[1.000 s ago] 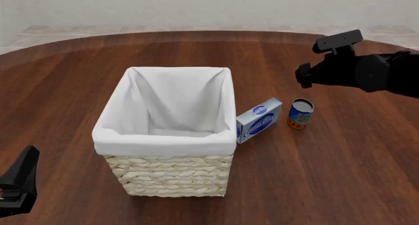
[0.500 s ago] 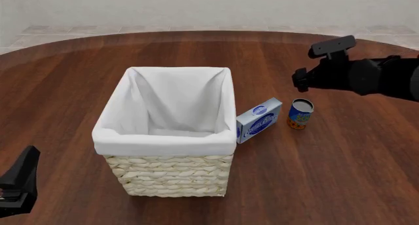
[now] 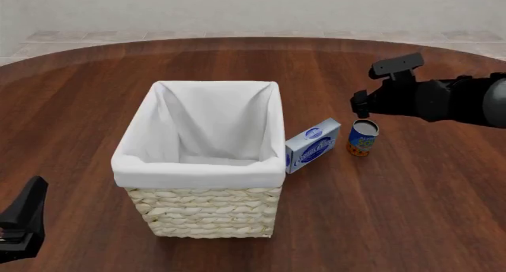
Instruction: Pick up the alphabet soup and put it in the basket.
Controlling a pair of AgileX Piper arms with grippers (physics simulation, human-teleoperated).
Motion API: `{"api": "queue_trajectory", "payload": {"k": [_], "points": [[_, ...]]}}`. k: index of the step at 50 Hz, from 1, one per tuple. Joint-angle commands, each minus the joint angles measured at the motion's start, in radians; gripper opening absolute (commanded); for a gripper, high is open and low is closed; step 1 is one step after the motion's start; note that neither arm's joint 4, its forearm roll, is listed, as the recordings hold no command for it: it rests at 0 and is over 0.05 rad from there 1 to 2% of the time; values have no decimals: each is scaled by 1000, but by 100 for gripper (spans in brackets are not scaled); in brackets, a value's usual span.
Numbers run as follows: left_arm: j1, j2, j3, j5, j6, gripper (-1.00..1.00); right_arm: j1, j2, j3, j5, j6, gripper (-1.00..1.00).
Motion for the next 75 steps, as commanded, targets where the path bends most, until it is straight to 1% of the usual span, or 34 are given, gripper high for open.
{"api": "queue_trajectory", "payload": {"k": [1, 51, 75], "points": [[1, 0, 0, 0, 1, 100, 0, 15, 10, -16, 2, 100], [-3, 6, 0, 0, 8, 100, -2, 79, 33, -63, 6, 100], [-1, 5, 0, 0, 5, 100, -8, 108, 74, -105, 13, 100]]}}
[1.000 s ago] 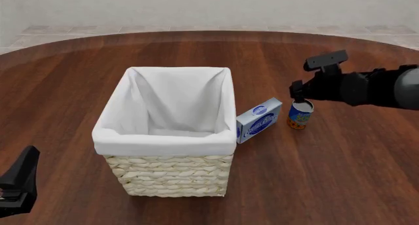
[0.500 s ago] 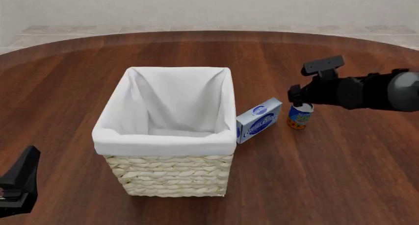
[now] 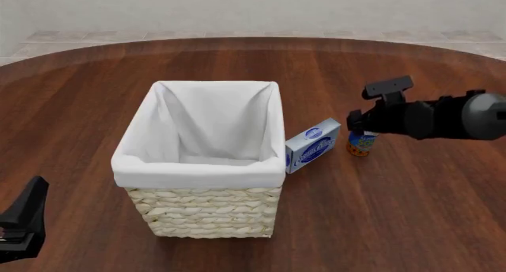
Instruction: Pick up the alphabet soup and put it in the basket.
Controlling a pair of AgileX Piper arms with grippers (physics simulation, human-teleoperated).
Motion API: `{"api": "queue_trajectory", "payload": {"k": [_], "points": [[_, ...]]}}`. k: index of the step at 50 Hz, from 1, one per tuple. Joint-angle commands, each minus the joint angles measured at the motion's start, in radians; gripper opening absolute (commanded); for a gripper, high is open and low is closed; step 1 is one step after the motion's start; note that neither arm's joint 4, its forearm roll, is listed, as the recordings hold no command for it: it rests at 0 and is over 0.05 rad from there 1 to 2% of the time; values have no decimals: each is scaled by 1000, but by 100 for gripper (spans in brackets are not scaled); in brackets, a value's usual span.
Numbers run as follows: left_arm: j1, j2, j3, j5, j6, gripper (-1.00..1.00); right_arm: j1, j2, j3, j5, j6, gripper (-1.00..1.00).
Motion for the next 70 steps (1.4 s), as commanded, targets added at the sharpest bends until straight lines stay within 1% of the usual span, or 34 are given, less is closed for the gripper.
{"api": "queue_trajectory", "payload": {"k": [1, 70], "points": [[0, 1, 0, 0, -1, 100, -5, 14, 18, -20, 4, 100], [0, 1, 0, 0, -1, 100, -24, 79, 36, -61, 3, 100]]}}
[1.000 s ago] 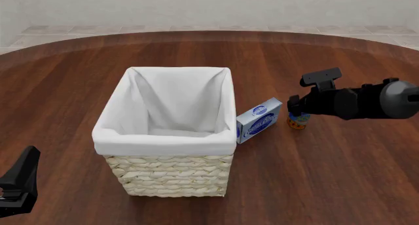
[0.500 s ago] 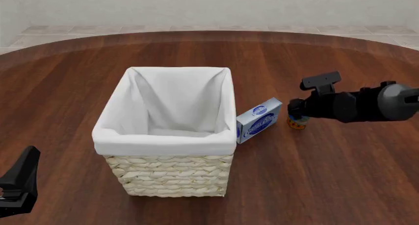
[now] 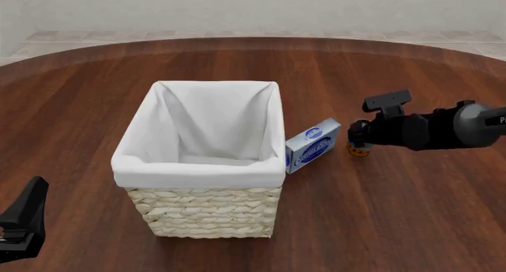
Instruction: Pick up the alphabet soup and put it in the basket.
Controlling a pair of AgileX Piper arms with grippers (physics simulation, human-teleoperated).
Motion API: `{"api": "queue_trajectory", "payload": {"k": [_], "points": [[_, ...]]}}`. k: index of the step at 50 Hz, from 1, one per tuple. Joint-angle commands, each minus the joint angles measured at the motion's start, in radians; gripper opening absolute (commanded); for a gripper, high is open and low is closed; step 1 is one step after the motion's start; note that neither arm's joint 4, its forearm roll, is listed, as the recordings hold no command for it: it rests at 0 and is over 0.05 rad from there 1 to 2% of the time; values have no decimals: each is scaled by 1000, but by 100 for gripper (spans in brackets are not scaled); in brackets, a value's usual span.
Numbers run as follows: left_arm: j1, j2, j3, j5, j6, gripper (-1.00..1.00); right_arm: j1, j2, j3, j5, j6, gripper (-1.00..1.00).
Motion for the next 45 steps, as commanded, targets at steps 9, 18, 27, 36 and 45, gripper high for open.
{"api": "queue_trajectory", "payload": {"k": [9, 18, 27, 36, 45], "points": [[1, 0, 0, 0, -1, 100, -5, 28, -5, -10, -2, 100], [0, 0, 0, 0, 0, 100, -7, 31, -4, -13, -5, 100], [-4, 7, 0, -2, 4, 100, -6, 30, -3, -17, -4, -100], [-2, 6, 0, -2, 1, 100, -8, 25, 5, -24, -14, -100], [-1, 5, 0, -2, 1, 100, -3, 0, 11, -17, -20, -100]]}}
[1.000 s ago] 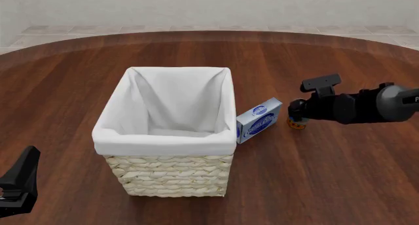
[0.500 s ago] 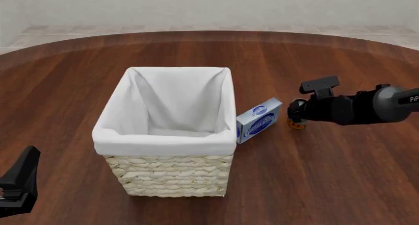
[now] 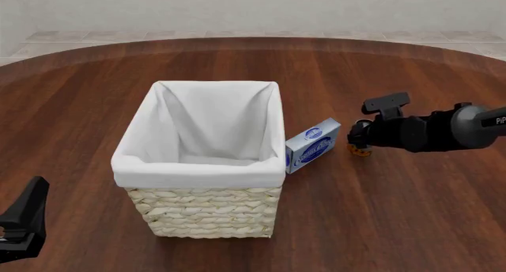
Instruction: Pick up the alphabet soup and put it in the basket.
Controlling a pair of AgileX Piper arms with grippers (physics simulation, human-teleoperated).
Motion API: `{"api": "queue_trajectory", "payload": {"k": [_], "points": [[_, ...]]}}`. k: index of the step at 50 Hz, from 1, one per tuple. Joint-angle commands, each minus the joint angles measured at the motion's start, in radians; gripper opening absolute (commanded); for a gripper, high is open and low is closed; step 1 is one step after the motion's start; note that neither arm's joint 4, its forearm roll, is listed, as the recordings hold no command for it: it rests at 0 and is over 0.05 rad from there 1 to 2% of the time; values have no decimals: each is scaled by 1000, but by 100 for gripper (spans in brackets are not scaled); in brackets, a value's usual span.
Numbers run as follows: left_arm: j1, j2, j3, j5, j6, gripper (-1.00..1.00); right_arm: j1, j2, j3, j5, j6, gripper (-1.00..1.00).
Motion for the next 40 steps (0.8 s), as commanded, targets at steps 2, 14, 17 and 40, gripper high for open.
{"api": "queue_trajectory", "payload": {"k": [2, 14, 17, 40], "points": [[0, 0, 0, 0, -1, 100, -3, -22, 9, 2, -3, -100], [0, -3, 0, 1, -1, 100, -9, -71, 15, 24, -29, -100], [1, -4, 0, 1, -2, 100, -12, -80, 15, 29, -34, -100], [3, -7, 0, 2, -3, 100, -14, -196, -23, 134, -59, -100]]}}
